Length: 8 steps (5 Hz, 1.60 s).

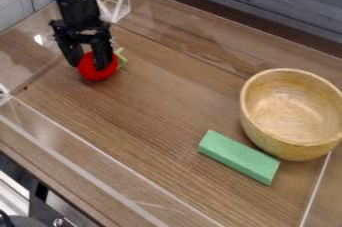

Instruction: Move the red object to the right side of the table

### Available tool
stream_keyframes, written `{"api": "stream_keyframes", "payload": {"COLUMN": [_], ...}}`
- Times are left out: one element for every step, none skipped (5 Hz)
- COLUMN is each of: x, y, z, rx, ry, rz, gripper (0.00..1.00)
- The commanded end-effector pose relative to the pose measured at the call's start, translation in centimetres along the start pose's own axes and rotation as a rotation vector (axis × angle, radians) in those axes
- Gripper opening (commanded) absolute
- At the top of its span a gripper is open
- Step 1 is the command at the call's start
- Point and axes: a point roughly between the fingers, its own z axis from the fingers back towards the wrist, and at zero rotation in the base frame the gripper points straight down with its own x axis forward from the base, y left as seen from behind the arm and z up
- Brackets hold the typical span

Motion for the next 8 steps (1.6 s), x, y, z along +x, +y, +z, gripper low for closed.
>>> {"api": "stream_keyframes", "payload": {"x": [1.0,0.6,0.2,-0.1,-0.4,-0.5,0.6,2.3], "y": [0.2,-0.2,-0.7,-1.1,-1.6,-2.3,-2.6,-4.3], "z": [1.2,0.5,-0.3,0.6,1.6,2.0,3.8,5.6], "rx": [0.010,-0.011,-0.031,-0.055,-0.083,-0.105,-0.110,-0.121], "ry": [-0.038,-0.029,-0.020,-0.010,0.004,0.013,-0.029,-0.075], "rz": [-0.048,-0.054,-0.059,-0.066,-0.070,-0.043,-0.032,-0.044], "gripper": [1.00,1.00,1.00,1.00,1.00,1.00,0.00,0.00]}}
